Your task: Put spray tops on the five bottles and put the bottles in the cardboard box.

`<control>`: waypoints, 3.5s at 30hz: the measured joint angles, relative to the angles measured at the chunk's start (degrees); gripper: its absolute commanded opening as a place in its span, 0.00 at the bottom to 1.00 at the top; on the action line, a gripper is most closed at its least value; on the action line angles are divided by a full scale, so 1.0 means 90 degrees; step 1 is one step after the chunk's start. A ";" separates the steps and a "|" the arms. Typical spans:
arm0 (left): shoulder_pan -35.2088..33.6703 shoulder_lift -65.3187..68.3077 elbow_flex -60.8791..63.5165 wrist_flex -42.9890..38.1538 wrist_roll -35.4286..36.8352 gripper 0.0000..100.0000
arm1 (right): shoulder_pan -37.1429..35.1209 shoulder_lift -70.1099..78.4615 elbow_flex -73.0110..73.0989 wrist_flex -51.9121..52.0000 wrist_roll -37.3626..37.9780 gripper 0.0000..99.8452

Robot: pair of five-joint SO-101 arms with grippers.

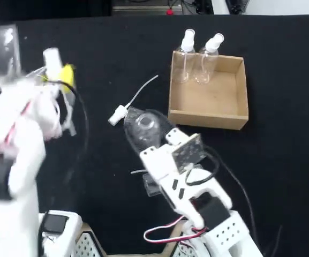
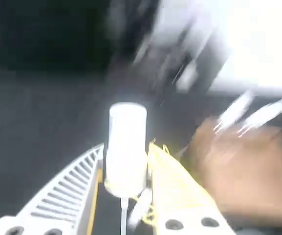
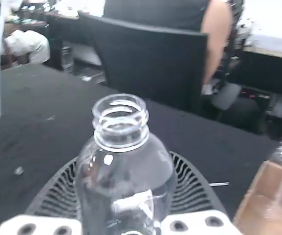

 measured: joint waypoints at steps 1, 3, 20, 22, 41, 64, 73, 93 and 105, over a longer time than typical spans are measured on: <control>0.0322 -0.0244 0.0000 -0.0186 0.0029 0.04 | -0.0107 0.0000 0.0137 -0.0088 0.0000 0.01; 0.0908 -0.0625 -0.0010 -0.0596 0.0059 0.04 | -0.0205 0.0000 0.0254 -0.0166 0.0000 0.01; 0.3155 -0.0352 0.0117 -0.1944 0.0322 0.04 | -0.0205 0.0000 0.0313 -0.0234 0.0000 0.01; 0.3194 -0.0332 0.0117 -0.1944 0.0322 0.04 | -0.0205 0.0000 0.0313 -0.0234 0.0000 0.01; 0.2833 -0.0283 0.1289 -0.2168 0.0332 0.04 | -0.0205 0.0000 0.0313 -0.0234 0.0000 0.01; 0.2842 -0.0537 0.0762 -0.2159 0.0322 0.04 | -0.0205 0.0000 0.0313 -0.0234 0.0000 0.01; 0.2833 -0.0918 0.0781 -0.2159 0.0322 0.04 | -0.0205 0.0000 0.0313 -0.0234 0.0000 0.01; 0.2872 -0.0938 0.2862 -0.2403 0.0332 0.05 | -0.0205 0.0000 0.0313 -0.0234 0.0000 0.01; 0.2872 -0.1006 0.2862 -0.1612 0.0322 0.19 | -0.0205 0.0000 0.0313 -0.0234 0.0010 0.01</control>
